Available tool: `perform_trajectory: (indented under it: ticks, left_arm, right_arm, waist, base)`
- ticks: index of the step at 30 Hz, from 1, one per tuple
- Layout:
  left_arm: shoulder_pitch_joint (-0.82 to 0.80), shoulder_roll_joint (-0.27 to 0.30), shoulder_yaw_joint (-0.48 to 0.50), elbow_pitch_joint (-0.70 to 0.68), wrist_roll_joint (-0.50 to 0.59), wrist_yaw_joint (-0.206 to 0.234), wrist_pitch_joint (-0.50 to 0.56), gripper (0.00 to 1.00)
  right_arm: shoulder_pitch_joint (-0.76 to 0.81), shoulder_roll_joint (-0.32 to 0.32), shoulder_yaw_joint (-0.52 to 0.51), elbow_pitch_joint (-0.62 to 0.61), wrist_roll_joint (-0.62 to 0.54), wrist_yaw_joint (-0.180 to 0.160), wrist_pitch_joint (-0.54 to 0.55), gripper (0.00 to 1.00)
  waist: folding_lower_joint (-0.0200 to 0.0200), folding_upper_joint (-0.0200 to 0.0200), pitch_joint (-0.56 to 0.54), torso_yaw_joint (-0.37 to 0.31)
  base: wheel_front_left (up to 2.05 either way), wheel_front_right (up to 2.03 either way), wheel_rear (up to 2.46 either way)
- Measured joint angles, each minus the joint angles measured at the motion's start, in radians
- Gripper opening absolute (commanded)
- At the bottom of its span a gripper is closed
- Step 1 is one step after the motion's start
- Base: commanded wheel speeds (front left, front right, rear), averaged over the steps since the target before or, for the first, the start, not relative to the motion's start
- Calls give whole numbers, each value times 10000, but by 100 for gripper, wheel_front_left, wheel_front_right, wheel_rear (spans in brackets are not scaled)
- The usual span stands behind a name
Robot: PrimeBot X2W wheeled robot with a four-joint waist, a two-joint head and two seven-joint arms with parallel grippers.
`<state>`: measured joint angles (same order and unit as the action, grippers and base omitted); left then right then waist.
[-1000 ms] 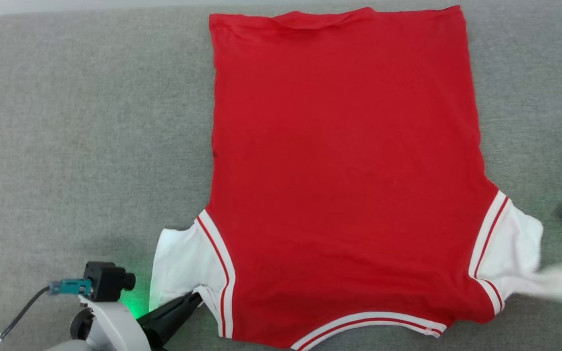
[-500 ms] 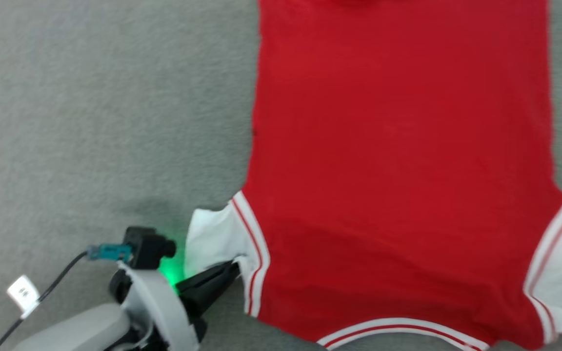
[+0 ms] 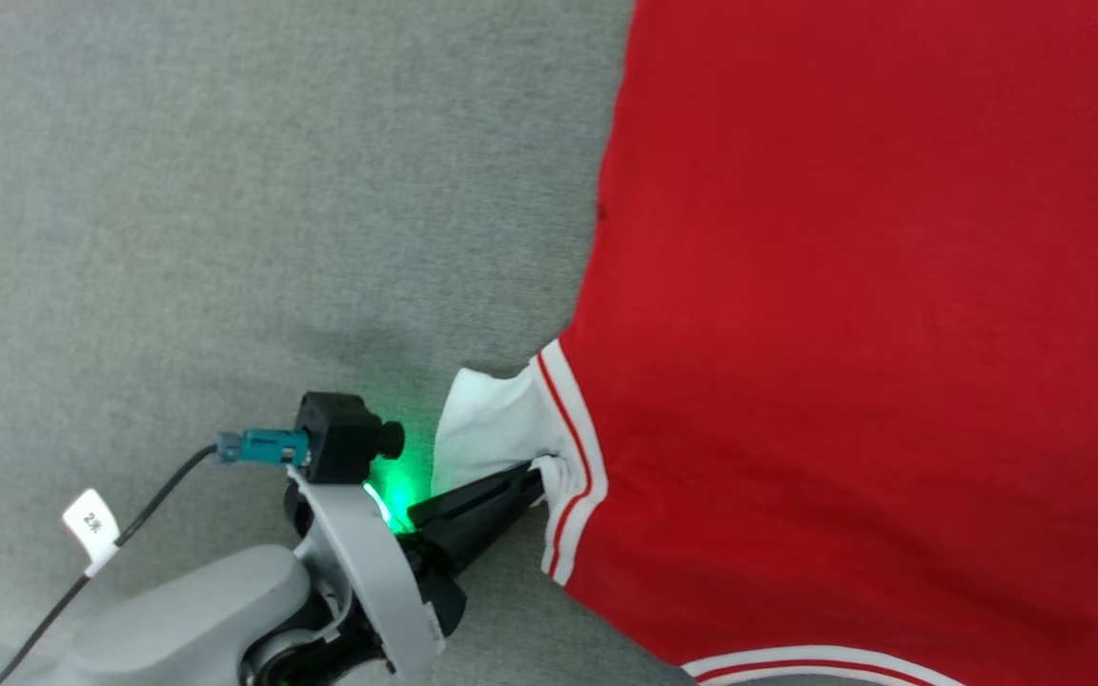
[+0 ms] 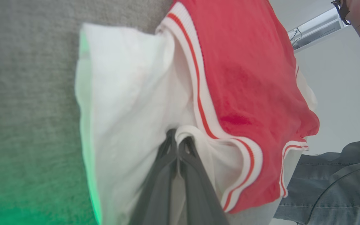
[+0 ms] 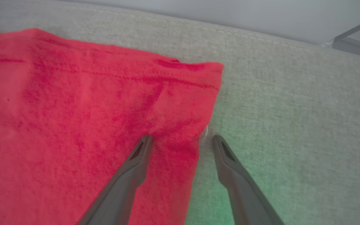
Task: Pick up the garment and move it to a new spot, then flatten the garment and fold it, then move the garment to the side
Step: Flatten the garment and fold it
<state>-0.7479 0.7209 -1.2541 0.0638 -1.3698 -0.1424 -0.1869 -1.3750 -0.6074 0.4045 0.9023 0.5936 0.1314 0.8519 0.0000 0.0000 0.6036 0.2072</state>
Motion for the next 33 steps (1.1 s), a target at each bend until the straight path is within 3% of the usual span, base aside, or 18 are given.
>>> perform_trajectory:
  ticks: [4, 5, 6, 12, 18, 21, 26, 30, 33]
  left_arm:
    - [-124, -144, -13, -27, -2, -33, 4, 0]
    - [-145, -155, -21, -29, -6, -36, 2, 0]
    - [-161, -150, -25, -36, -23, -46, 0, 0]
    - [-161, -123, -77, 17, -123, -46, -224, 0]
    - [107, -142, -84, 268, -341, 19, -568, 0]
    - [397, -71, -69, 414, -476, 63, -690, 0]
    - [1033, 96, 2, 460, -564, 104, -769, 0]
    - [1460, 253, 232, 430, -562, 105, -763, 0]
    - [1720, 328, 614, 426, -510, 105, -763, 0]
  right_arm:
    - [-351, 267, -301, 456, -301, -2, -13, 98]
    - [-414, 313, -322, 523, -399, -4, 31, 40]
    - [-511, 364, -355, 608, -447, -6, 84, 0]
    - [-608, 731, -418, 821, -679, 0, 50, 0]
    - [380, 230, 35, 219, -395, 2, 23, 0]
    - [1343, -330, 313, -696, 433, 2, 274, 0]
    - [3494, -1802, 550, -3235, 2280, 0, 742, 0]
    - [5693, -2918, 242, -5275, 3379, 0, 809, 0]
    - [7423, -3312, -130, -6631, 3956, 0, 765, 0]
  waist:
    - [0, 0, 200, 249]
    - [0, 0, 236, 285]
    - [0, 0, 272, 301]
    - [0, 0, 156, 187]
    - [0, 0, -450, 5]
    - [0, 0, -866, -110]
    - [0, 0, -1599, -357]
    - [0, 0, -2115, -612]
    - [0, 0, -2389, -893]
  base:
    - [0, 0, 0]
    - [0, 0, 0]
    - [0, 0, 0]
    - [0, 0, 0]
    - [0, 0, 0]
    - [0, 0, 0]
    - [0, 0, 0]
    - [0, 0, 0]
    - [0, 0, 0]
